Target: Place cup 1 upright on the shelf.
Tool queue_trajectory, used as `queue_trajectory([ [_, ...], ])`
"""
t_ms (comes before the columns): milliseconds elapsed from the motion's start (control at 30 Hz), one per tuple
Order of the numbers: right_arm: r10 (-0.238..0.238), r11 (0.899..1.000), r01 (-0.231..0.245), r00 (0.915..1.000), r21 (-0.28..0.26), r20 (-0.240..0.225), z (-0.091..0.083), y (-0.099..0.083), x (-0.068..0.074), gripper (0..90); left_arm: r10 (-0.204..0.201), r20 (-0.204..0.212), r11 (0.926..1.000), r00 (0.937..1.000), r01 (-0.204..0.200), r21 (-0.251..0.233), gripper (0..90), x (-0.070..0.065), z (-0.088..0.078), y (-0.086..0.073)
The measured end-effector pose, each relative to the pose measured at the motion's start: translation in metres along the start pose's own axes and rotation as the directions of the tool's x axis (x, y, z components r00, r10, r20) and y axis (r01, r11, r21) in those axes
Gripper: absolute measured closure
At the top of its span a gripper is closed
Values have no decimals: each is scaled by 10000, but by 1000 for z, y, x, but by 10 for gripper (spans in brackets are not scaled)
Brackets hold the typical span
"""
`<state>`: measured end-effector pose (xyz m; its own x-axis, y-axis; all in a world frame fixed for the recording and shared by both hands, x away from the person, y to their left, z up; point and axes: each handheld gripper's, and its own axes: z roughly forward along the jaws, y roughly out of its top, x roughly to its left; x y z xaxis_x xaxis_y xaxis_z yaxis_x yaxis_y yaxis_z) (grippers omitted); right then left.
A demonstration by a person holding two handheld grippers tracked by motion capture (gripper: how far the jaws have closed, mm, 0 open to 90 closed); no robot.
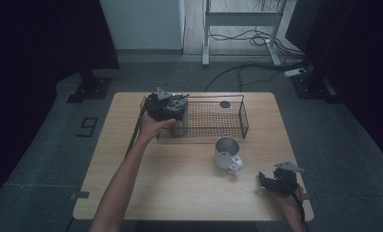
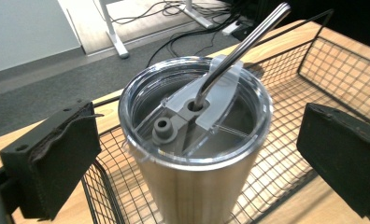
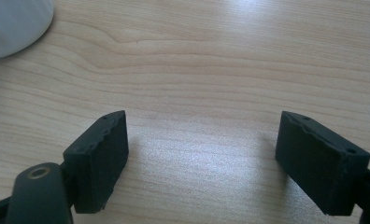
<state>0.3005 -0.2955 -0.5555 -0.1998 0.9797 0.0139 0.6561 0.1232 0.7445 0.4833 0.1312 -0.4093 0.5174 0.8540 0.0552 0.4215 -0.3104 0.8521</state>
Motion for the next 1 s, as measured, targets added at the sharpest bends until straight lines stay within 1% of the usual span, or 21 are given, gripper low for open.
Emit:
queue_trajectory([
  [167, 0, 10000, 0, 10000, -1, 4, 0, 0, 0, 170, -61, 125, 10000, 9999, 62, -65, 0, 1, -11, -3],
  [233, 2, 10000, -2, 10000, -2, 2, 0, 0, 0, 170, -93, 85, 9999, 9999, 93, -47, 0, 1, -16, -5],
  [367, 3, 10000, -3, 10000, -2, 1, 0, 0, 0, 170, -72, 299, 9996, 9995, 80, -254, 2, -2, -32, -12],
  [500, 5, 10000, -5, 10000, -1, 1, 0, 0, 0, 170, -274, 577, 9989, 9980, 296, -365, 9, -2, -47, -20],
  [567, 4, 10000, -4, 10000, -1, 2, 0, 0, 0, 170, -231, 576, 9989, 9981, 254, -399, 23, -3, -54, -23],
  [667, 5, 10000, -5, 10000, -2, 3, 0, 0, 0, 170, -189, 759, 9989, 9969, 221, -417, 24, -5, -62, -26],
  [733, 2, 10000, -2, 10000, -2, 3, 0, 0, 0, 170, -192, 796, 9989, 9966, 225, -404, 24, -7, -67, -28],
  [800, 3, 10000, -3, 10000, 0, 2, 0, 0, 0, 170, -114, 732, 9991, 9972, 143, -389, 24, -9, -71, -31],
  [900, -21, 10000, 21, 10000, 9, 5, 0, 0, 0, 170, -69, 643, 9992, 9979, 94, -385, 32, -11, -77, -39],
  [1000, 30, 10000, -30, 10000, 16, 3, 0, 0, 0, 170, -45, 676, 9996, 9977, 64, -282, 32, -13, -83, -49],
])
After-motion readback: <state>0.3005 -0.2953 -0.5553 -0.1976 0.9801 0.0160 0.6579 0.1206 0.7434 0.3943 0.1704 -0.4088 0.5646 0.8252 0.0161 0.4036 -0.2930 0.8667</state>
